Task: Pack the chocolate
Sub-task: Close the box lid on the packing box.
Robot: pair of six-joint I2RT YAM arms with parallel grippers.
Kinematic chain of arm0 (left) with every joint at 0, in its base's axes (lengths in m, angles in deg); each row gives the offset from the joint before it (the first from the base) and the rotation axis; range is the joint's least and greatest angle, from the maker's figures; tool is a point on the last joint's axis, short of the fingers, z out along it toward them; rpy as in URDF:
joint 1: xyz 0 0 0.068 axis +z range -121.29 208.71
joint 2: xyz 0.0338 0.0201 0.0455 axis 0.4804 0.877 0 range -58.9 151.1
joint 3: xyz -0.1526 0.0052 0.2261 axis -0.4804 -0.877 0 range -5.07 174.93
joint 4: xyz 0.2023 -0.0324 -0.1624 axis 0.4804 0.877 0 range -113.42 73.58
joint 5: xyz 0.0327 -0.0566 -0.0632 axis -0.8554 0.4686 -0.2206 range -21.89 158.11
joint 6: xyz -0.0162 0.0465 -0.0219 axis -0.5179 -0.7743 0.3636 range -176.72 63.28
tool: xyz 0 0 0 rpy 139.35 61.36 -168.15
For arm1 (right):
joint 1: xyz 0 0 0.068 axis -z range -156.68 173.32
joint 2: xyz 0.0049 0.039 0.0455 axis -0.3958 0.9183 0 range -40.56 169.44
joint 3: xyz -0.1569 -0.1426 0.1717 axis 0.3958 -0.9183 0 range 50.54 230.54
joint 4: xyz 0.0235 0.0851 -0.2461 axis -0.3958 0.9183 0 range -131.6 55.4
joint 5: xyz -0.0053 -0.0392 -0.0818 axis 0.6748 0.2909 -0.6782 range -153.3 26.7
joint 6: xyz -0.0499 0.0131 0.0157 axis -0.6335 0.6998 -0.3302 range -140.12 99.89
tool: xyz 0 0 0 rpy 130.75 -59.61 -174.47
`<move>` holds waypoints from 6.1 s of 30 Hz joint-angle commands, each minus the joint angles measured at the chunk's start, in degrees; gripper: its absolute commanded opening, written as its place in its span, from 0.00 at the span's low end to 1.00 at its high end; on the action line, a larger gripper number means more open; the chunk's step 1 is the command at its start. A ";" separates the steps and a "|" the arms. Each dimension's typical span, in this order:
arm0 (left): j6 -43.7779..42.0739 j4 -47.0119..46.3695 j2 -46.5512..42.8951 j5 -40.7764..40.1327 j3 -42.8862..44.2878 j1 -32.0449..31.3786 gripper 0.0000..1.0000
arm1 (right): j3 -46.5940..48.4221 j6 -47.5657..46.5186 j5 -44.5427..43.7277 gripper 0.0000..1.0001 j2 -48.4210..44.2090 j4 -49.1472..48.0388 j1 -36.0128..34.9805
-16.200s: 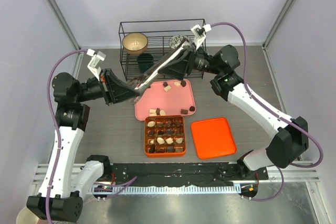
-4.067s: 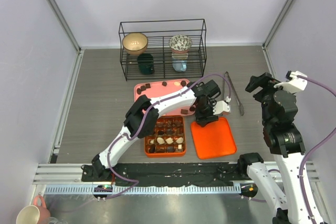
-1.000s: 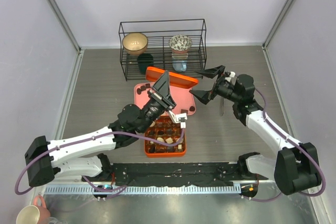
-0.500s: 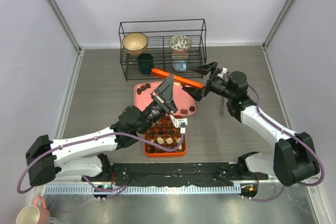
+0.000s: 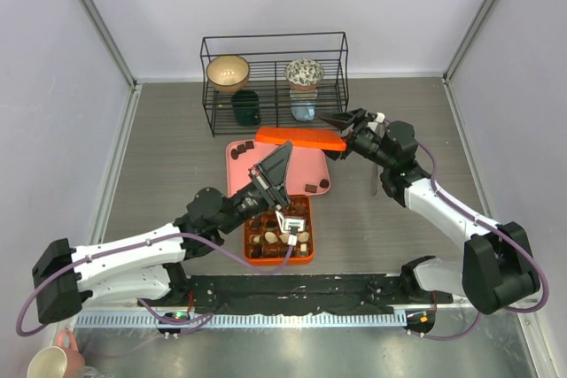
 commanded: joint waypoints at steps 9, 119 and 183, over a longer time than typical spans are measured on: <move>-14.57 20.96 -13.52 7.59 -2.75 -0.24 0.00 | -0.17 4.78 -2.78 0.43 1.22 -12.68 -1.13; 107.07 91.18 4.67 27.89 20.54 61.73 0.65 | -10.73 -62.17 -5.06 0.47 6.75 17.26 -14.49; 104.70 95.05 4.40 27.80 22.83 61.81 0.62 | 17.32 -83.64 -35.97 0.99 2.72 74.68 -19.76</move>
